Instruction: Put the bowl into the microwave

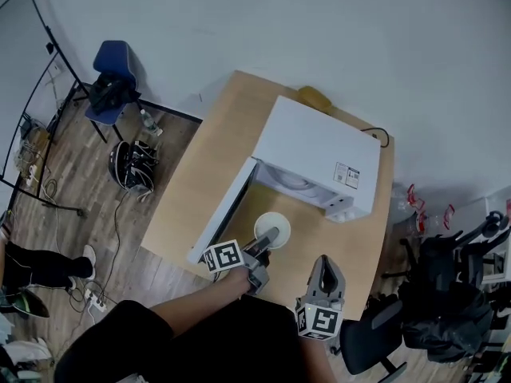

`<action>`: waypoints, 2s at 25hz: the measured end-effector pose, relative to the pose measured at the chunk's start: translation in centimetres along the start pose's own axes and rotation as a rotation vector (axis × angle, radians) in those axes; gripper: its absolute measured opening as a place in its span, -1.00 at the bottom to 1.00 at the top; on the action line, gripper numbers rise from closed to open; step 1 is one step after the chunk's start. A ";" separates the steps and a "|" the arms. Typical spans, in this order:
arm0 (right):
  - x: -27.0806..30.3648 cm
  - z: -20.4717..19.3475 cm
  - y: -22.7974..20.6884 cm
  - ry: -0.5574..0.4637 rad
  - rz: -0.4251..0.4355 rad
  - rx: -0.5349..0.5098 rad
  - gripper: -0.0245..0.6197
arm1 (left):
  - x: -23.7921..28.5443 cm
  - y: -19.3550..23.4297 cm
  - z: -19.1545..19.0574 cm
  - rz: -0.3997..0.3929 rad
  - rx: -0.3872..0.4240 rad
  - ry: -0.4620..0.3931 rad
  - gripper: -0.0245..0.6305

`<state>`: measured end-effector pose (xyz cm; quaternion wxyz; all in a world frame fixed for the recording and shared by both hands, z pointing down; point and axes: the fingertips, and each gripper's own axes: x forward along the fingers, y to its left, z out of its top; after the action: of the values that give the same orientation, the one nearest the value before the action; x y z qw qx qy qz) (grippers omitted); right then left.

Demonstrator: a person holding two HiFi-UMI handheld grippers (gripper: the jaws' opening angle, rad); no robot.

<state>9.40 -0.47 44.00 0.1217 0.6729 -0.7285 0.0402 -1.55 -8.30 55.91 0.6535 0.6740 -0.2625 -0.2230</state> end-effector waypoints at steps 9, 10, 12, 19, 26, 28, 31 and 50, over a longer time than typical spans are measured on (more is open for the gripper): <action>5.5 -0.3 -2.6 0.019 0.050 0.019 -0.74 | 5.1 2.0 2.7 0.057 0.022 -0.026 -0.25; 6.0 -0.6 -2.7 0.026 0.055 0.025 -0.74 | 5.6 2.5 2.9 0.063 0.022 -0.030 -0.25; 7.1 -1.0 -3.2 0.031 0.060 0.035 -0.74 | 6.8 3.1 3.5 0.070 0.017 -0.034 -0.25; 10.0 -2.2 -4.3 0.052 0.088 0.048 -0.74 | 9.7 4.9 4.7 0.103 0.026 -0.029 -0.25; 12.2 -2.6 -4.7 0.050 0.121 0.078 -0.74 | 12.5 7.2 6.0 0.115 0.026 -0.044 -0.25; 12.7 -2.9 -4.7 0.053 0.128 0.083 -0.74 | 13.2 7.9 6.1 0.126 0.022 -0.043 -0.25; 13.3 -3.3 -4.7 0.062 0.143 0.079 -0.74 | 14.3 8.8 6.1 0.137 0.019 -0.035 -0.25; 14.4 -6.0 -6.5 0.115 0.128 0.110 -0.74 | 18.8 13.4 8.3 0.209 -0.006 -0.070 -0.25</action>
<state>15.61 -13.70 52.41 0.1232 0.6271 -0.7586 0.1265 6.65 -26.89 69.69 0.6657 0.6328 -0.3533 -0.1780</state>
